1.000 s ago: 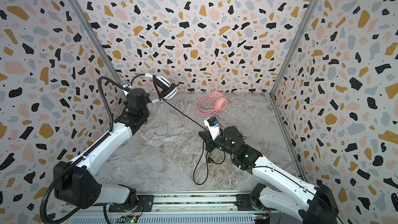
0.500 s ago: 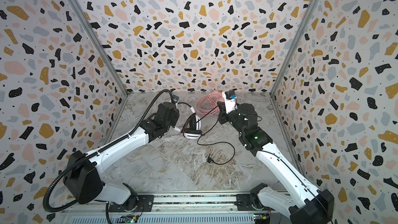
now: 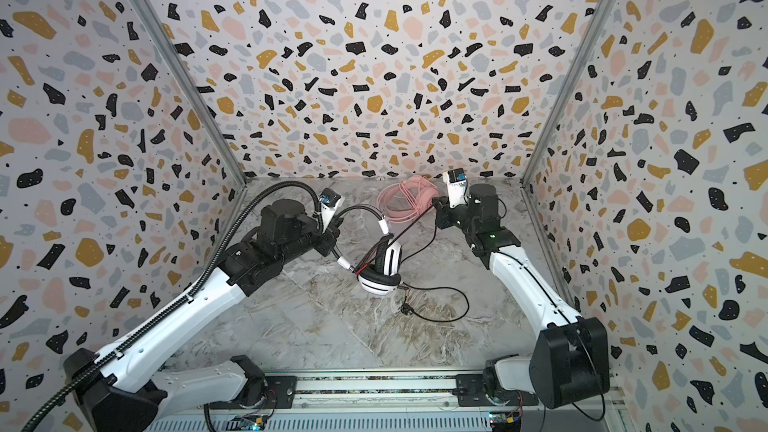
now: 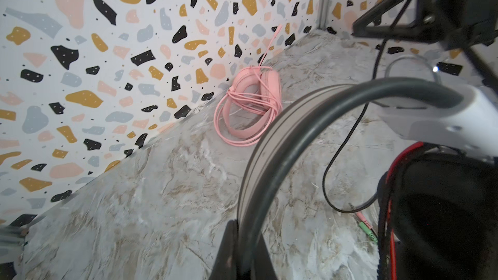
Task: Wrap the headphones
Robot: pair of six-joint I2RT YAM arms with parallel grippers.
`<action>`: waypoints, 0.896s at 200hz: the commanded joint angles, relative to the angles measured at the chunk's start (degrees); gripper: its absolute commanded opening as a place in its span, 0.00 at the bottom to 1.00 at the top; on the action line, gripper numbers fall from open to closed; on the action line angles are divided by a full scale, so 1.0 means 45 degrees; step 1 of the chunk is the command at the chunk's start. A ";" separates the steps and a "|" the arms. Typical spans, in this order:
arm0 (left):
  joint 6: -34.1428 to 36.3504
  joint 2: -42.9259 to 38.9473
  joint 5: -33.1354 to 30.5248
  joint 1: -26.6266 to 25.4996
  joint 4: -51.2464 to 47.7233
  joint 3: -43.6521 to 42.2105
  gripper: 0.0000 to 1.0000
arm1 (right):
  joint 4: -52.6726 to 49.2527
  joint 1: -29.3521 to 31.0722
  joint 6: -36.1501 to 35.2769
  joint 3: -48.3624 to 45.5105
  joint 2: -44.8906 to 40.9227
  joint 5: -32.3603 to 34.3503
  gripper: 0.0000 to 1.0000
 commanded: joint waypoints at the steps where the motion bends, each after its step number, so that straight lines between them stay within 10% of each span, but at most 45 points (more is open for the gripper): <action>1: -0.0450 -0.0596 0.2176 0.0097 0.0191 0.0421 0.00 | 0.1070 -0.0125 0.0751 0.0070 0.0230 -0.0701 0.00; 179: -0.7304 -0.0999 0.6067 0.0839 0.6303 0.0671 0.00 | 0.4008 0.2952 0.1596 -0.1338 0.2196 -0.1913 0.00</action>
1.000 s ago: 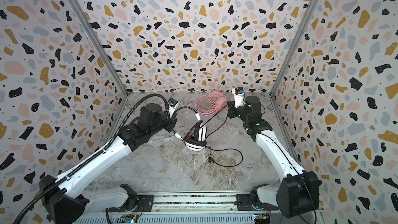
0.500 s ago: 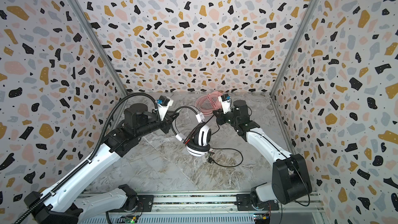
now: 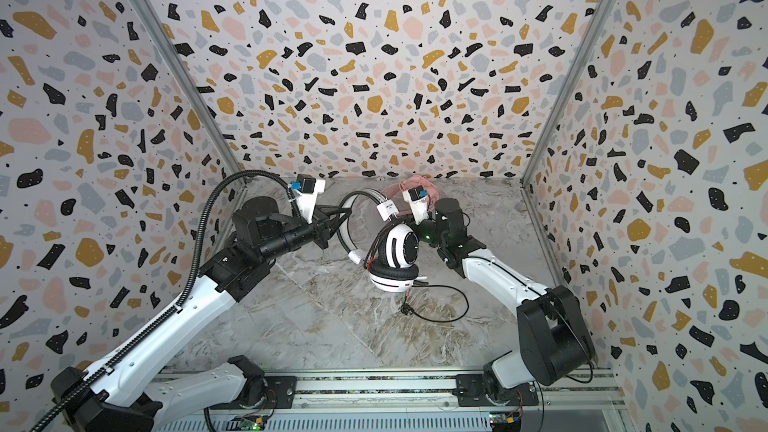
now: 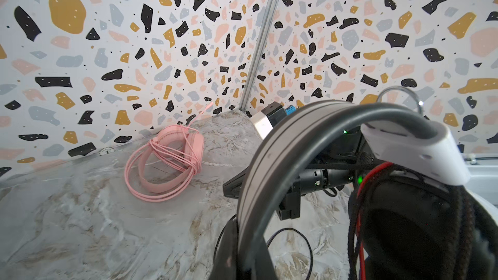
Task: Wrap the headphones
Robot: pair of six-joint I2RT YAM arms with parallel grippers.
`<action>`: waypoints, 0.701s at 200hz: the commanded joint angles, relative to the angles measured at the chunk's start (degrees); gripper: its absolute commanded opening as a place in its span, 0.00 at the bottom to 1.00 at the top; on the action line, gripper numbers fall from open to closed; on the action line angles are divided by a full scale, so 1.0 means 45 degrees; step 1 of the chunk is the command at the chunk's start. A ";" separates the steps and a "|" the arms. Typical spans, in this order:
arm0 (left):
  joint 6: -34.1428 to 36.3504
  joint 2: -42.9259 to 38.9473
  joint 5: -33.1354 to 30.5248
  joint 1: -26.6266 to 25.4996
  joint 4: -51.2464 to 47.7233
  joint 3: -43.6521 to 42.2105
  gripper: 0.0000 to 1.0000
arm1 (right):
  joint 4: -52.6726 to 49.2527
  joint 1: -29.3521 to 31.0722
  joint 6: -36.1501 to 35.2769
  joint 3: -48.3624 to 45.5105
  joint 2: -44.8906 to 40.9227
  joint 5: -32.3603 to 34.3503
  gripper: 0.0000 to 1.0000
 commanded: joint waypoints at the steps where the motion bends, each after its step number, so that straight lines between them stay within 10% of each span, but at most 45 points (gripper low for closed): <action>1: -0.1762 -0.0256 0.1382 -0.0030 0.2616 0.1473 0.00 | 0.0257 0.0223 0.0396 0.0000 0.0611 -0.0021 0.00; 140: -0.4861 0.0547 0.1159 0.0087 0.4640 0.3001 0.00 | 0.0542 0.1177 0.0467 0.0756 0.2115 -0.0674 0.02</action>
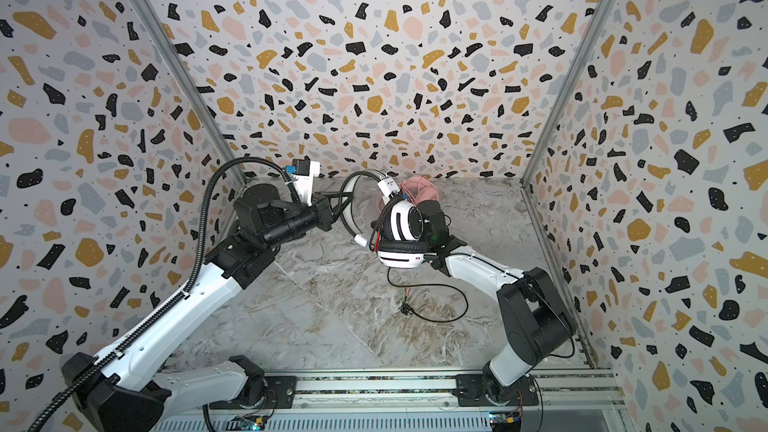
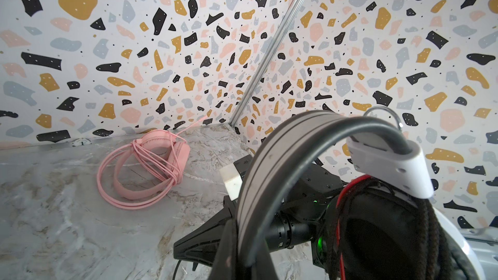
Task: Wrap the headphones
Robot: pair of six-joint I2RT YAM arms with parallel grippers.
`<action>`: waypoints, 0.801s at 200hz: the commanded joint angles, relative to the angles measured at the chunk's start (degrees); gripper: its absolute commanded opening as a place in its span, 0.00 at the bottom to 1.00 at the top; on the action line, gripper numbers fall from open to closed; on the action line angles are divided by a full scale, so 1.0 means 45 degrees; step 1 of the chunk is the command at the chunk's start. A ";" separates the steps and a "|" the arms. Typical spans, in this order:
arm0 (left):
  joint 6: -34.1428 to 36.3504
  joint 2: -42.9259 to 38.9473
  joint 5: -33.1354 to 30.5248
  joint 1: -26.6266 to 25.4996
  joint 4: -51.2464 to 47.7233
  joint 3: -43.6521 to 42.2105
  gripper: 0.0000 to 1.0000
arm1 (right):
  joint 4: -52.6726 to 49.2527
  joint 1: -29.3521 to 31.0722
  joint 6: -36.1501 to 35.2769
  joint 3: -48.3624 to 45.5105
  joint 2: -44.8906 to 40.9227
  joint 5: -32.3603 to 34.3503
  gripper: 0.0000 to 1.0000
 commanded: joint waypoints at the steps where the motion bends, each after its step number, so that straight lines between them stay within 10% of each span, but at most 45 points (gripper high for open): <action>1: -0.1884 -0.0490 0.1235 -0.0127 0.3993 0.1792 0.00 | -0.0968 0.0077 0.0254 0.0212 0.0562 0.0004 0.02; 160: -0.3166 0.0786 0.1546 0.0096 0.3852 0.4165 0.00 | -0.0721 0.0802 0.0299 0.1217 0.2001 -0.0406 0.09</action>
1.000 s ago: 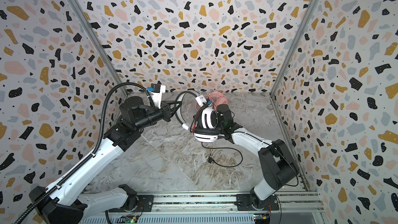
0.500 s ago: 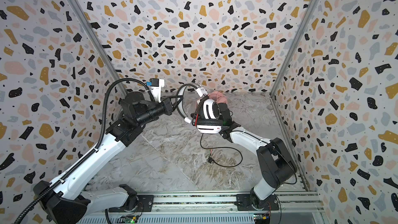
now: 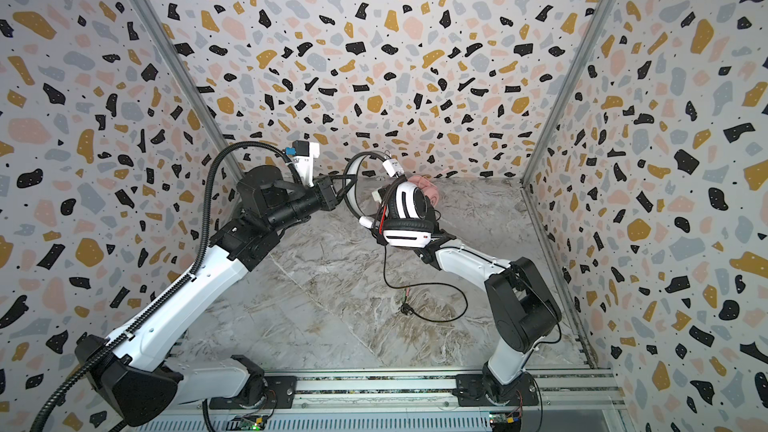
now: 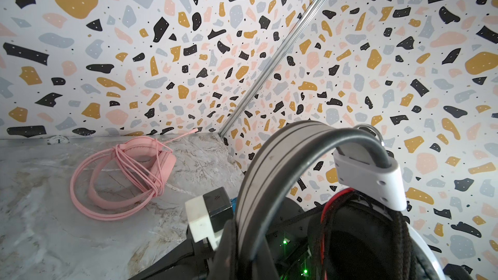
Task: Wrap the headphones
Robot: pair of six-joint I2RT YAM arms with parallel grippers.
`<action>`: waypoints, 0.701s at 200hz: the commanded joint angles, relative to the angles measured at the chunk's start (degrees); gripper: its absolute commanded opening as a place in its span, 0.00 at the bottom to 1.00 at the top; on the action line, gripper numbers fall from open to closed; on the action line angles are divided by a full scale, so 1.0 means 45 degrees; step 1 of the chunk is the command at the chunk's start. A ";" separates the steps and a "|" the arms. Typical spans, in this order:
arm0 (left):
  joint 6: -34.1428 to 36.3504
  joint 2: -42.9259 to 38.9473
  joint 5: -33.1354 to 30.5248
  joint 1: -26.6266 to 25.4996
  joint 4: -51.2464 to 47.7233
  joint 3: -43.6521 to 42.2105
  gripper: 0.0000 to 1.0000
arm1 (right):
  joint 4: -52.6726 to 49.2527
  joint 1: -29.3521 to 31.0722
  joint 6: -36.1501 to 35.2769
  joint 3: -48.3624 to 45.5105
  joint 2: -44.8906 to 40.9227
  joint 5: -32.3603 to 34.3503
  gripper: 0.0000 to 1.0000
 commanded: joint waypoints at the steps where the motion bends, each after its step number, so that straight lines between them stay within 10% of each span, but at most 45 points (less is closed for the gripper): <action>1: -0.1540 -0.0586 0.1466 -0.0029 0.4106 0.1897 0.00 | -0.1184 0.0212 0.0204 -0.0022 0.0706 0.0025 0.09; 140: -0.0168 0.0026 -0.0905 0.1903 0.3454 0.3733 0.00 | 0.0384 0.0325 0.0951 -0.3309 -0.0267 -0.0044 0.03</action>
